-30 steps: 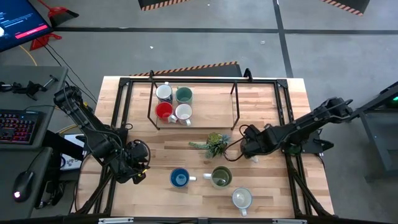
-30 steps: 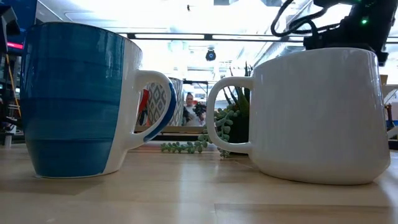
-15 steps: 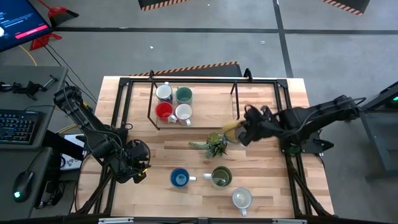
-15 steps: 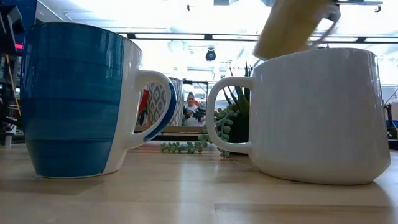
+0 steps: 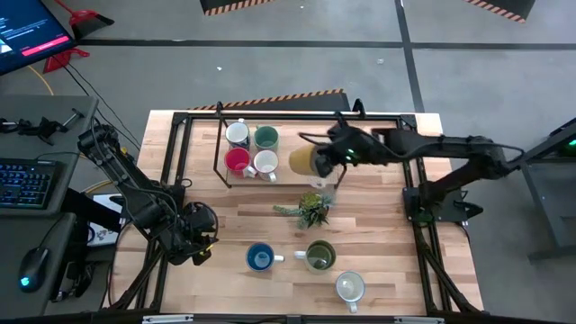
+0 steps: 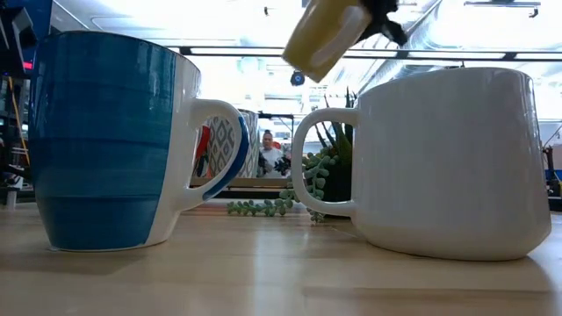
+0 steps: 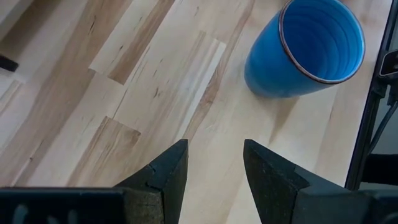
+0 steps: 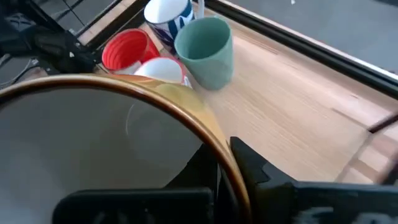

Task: Place coffee mugs
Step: Put the yellow mug on the shelf

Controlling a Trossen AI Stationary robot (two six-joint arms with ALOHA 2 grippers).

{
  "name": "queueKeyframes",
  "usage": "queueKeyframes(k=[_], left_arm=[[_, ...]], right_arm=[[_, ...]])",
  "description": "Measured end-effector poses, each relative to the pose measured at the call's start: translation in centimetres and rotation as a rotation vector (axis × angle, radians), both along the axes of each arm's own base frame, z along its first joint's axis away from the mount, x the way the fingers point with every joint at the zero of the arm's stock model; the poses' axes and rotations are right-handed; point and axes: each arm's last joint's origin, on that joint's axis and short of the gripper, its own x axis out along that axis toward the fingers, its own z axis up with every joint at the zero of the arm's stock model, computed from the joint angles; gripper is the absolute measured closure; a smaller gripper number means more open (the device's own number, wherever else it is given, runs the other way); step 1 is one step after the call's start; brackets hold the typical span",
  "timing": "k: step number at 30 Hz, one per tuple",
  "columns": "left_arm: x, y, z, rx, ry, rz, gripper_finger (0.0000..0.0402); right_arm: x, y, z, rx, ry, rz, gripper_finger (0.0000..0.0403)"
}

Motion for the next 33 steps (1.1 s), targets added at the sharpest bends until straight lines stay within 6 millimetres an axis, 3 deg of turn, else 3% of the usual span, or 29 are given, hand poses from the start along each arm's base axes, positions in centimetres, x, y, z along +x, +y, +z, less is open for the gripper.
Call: queueKeyframes(k=[3, 7, 15, 24, 33], left_arm=[[0.0, 0.0, 0.0, 0.014, 0.002, -0.022, 0.0255], [0.0, 0.0, 0.0, 0.049, 0.004, -0.076, 0.0255], [0.0, 0.0, 0.0, 0.12, 0.009, -0.184, 0.0255], [0.0, 0.0, 0.0, 0.129, 0.014, -0.206, 0.0255], [-0.1, -0.1, 0.0, 0.119, 0.03, -0.23, 0.0255]], right_arm=[[2.3, -1.1, 0.1, 0.022, 0.024, 0.003, 0.0403], [4.7, -2.4, -0.2, 0.017, 0.189, 0.002, 0.0403], [7.6, -5.4, -0.4, -0.087, 0.473, 0.097, 0.0403], [7.6, -8.6, -1.2, -0.167, 0.612, 0.353, 0.0403], [7.0, -10.4, -1.3, -0.306, 0.687, 0.67, 0.0403]])
